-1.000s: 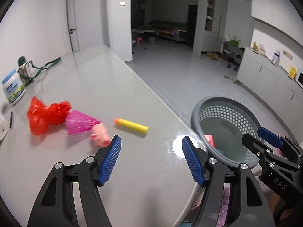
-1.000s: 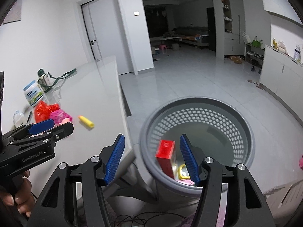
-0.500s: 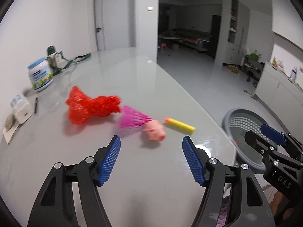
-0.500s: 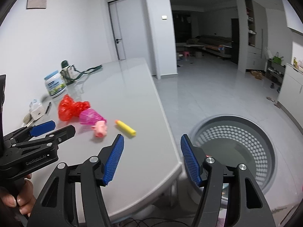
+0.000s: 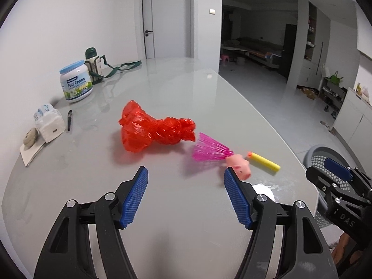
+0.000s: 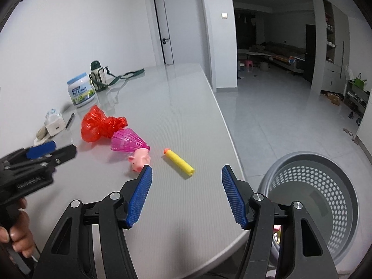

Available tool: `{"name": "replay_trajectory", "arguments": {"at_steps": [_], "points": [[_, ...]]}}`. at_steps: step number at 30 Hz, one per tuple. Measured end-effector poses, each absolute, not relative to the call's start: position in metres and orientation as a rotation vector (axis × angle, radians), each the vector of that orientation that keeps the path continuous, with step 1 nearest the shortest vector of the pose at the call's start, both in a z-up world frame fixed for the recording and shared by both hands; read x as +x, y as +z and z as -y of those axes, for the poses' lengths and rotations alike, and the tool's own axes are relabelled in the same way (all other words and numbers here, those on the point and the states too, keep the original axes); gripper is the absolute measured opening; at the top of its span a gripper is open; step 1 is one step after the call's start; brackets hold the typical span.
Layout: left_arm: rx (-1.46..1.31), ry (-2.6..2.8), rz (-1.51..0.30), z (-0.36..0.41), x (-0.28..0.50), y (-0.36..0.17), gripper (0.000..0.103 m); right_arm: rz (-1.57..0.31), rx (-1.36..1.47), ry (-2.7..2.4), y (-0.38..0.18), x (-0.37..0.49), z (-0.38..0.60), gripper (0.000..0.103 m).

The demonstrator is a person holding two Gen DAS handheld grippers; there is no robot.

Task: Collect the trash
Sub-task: 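Move both open grippers back toward the pig toy and yellow dart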

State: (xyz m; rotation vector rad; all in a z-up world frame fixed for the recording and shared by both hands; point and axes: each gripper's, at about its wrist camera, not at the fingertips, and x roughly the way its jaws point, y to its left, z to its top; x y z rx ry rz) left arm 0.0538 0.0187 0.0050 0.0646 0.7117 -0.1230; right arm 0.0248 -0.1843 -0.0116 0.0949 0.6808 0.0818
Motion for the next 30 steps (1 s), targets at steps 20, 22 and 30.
{"name": "replay_trajectory", "arguments": {"at_steps": [20,22,30], "points": [[0.063,-0.104,-0.822,0.004,0.095,-0.032,0.073,-0.894,-0.022,0.142,-0.055,0.124,0.171,0.060],[0.058,-0.102,-0.835,0.003,0.097,-0.036,0.073,-0.901,-0.034,0.148,-0.058,0.127,0.170,0.060],[0.047,-0.101,-0.853,0.002,0.101,-0.041,0.074,-0.918,-0.057,0.178,-0.066,0.134,0.163,0.050]]}}
